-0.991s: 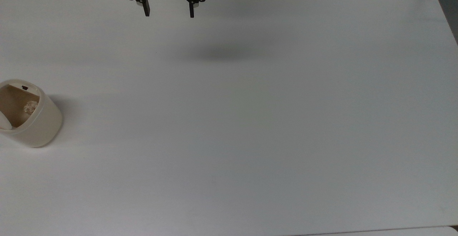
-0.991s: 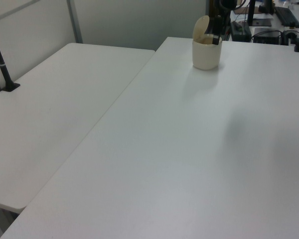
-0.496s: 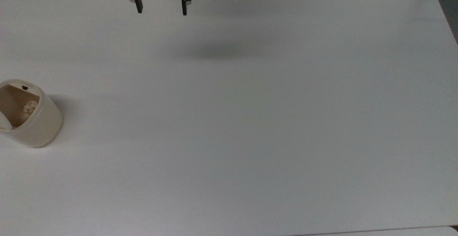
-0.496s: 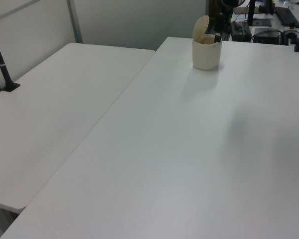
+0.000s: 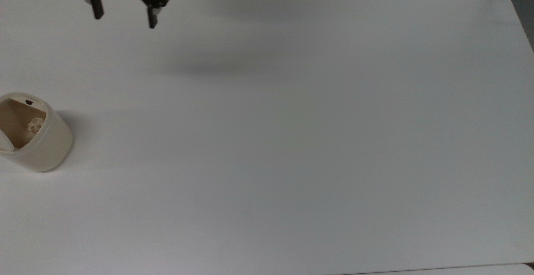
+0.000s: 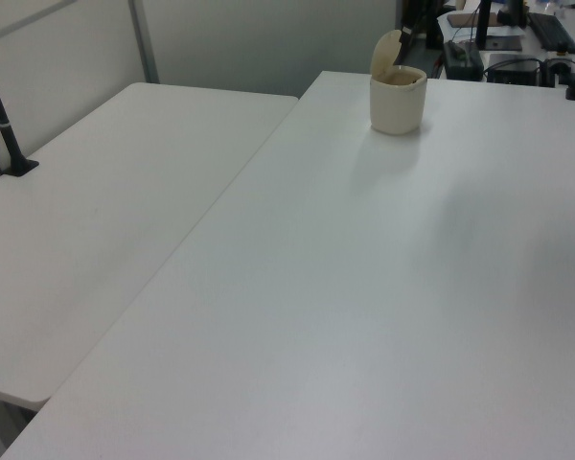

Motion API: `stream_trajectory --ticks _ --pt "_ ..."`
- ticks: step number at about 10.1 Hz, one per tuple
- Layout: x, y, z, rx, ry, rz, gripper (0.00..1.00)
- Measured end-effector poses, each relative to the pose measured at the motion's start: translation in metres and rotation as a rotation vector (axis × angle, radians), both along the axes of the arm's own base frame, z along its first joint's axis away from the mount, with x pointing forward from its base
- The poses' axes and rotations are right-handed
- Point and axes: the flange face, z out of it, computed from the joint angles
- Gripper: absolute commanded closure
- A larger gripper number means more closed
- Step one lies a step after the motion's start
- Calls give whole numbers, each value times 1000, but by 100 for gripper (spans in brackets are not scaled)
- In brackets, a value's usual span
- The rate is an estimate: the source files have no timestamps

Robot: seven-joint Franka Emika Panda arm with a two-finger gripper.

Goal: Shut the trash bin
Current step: 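Move the gripper toward the open lid of the cream trash bin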

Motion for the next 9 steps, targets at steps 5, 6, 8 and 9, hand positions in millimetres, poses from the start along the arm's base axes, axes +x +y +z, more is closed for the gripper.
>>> stream_trajectory --ticks 5,6,8,9 --pt "55 -76 -33 80 -431 -342 100" --pt "62 -87 -41 93 -511 -392 100" --pt "70 -116 -47 118 -608 -484 100" --pt "78 -129 -50 133 -624 -528 100"
